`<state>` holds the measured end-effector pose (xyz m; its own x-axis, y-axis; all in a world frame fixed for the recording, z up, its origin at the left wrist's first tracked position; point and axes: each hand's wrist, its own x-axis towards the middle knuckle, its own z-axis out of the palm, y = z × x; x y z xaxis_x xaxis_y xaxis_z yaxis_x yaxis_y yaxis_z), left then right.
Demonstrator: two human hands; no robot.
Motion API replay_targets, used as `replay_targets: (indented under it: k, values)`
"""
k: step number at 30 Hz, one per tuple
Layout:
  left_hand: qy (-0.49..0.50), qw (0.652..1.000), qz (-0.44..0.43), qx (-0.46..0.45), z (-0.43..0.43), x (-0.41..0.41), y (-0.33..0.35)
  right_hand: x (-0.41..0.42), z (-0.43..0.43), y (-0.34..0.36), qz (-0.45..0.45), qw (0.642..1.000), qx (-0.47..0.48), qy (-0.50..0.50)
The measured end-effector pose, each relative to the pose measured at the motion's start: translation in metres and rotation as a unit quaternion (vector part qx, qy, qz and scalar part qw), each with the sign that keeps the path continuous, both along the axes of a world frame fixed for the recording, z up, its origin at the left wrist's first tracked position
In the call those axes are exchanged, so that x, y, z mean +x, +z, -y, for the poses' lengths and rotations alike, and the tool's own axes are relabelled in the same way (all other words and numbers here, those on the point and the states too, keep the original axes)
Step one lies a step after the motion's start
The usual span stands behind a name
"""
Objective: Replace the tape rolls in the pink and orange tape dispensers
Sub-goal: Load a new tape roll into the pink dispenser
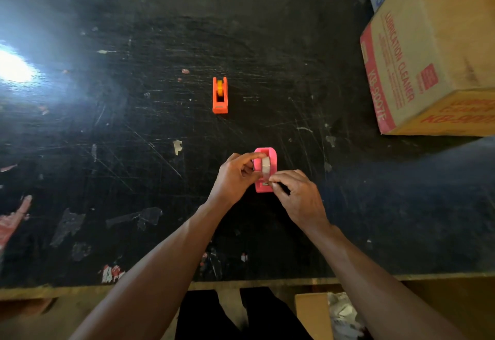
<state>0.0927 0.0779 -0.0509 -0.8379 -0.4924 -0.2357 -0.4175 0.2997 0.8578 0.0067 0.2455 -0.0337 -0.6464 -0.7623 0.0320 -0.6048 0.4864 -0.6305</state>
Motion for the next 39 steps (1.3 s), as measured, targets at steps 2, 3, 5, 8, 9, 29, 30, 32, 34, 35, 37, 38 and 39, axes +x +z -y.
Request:
replay_targets:
  k: [2, 3, 5, 8, 9, 29, 30, 32, 34, 35, 37, 38, 39]
  values:
    - [-0.004, 1.0, 0.003, -0.004, 0.001, 0.0, -0.001, 0.0, -0.001, -0.001, -0.001, 1.0, 0.002, 0.004]
    - [-0.007, 1.0, 0.005, -0.006, 0.001, 0.0, -0.001, 0.0, -0.002, -0.002, -0.002, 1.0, 0.005, 0.005]
    - [-0.008, 1.0, 0.008, -0.007, 0.001, 0.0, -0.001, 0.0, -0.003, -0.003, -0.003, 1.0, 0.009, 0.003]
    - [-0.005, 1.0, 0.011, -0.004, 0.001, 0.0, -0.002, 0.001, -0.003, -0.006, -0.006, 1.0, 0.01, 0.004]
    - [-0.005, 1.0, 0.013, -0.003, 0.001, 0.0, -0.002, 0.001, -0.004, -0.006, -0.006, 1.0, 0.012, 0.005]
    - [0.003, 1.0, 0.016, -0.016, 0.001, 0.001, -0.003, 0.004, -0.017, -0.017, -0.131, 0.986, 0.042, 0.098]
    - [0.003, 1.0, 0.018, -0.014, 0.001, 0.0, -0.002, 0.004, -0.018, -0.018, -0.143, 0.983, 0.048, 0.107]
    - [0.005, 1.0, 0.022, -0.008, 0.001, 0.0, -0.002, 0.005, -0.021, -0.02, -0.158, 0.979, 0.049, 0.118]
    - [0.009, 1.0, 0.025, -0.004, 0.001, 0.0, -0.003, 0.004, -0.024, -0.021, -0.164, 0.978, 0.051, 0.122]
    - [0.012, 1.0, 0.025, -0.002, 0.001, 0.0, -0.004, 0.005, -0.024, -0.022, -0.164, 0.978, 0.051, 0.122]
    - [0.012, 1.0, 0.026, 0.0, 0.001, -0.001, -0.004, 0.006, -0.025, -0.024, -0.154, 0.981, 0.042, 0.111]
    - [0.012, 1.0, 0.026, 0.001, 0.0, -0.001, -0.003, 0.007, -0.024, -0.025, -0.145, 0.984, 0.037, 0.1]
    - [0.013, 1.0, 0.026, 0.001, 0.0, -0.001, -0.003, 0.007, -0.023, -0.024, -0.136, 0.986, 0.033, 0.087]
